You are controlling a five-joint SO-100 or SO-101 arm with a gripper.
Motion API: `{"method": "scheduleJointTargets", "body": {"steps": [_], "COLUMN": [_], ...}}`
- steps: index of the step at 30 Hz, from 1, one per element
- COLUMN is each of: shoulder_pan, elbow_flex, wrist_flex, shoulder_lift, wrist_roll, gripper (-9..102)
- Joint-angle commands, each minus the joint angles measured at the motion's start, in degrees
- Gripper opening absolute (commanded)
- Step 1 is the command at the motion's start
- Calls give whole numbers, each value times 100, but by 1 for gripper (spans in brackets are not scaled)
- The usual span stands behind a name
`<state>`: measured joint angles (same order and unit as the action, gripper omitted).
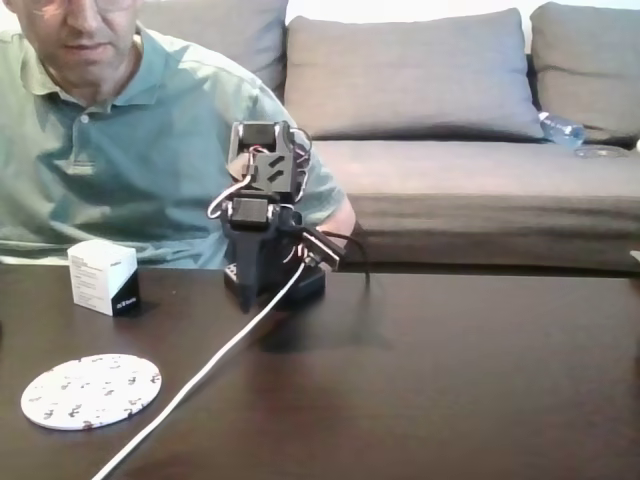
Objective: Grasp a servo box and put it on the zirlivani.
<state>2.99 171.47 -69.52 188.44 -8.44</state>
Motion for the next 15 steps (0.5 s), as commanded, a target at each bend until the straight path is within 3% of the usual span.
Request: {"method": "scheduleJointTargets", "body": {"steps": [1,9,13,15], "shoulder_pan": [-369,-316,527,1028], "elbow_flex": [-316,-3964,-6460,-7559], "wrist_flex": [246,-158,-1406,-2268], "shoulder_lift": [-79,-1230,-3349,-4289], "wrist_roll": [-70,-316,-290,-334], "gripper": [1,1,2,8]}}
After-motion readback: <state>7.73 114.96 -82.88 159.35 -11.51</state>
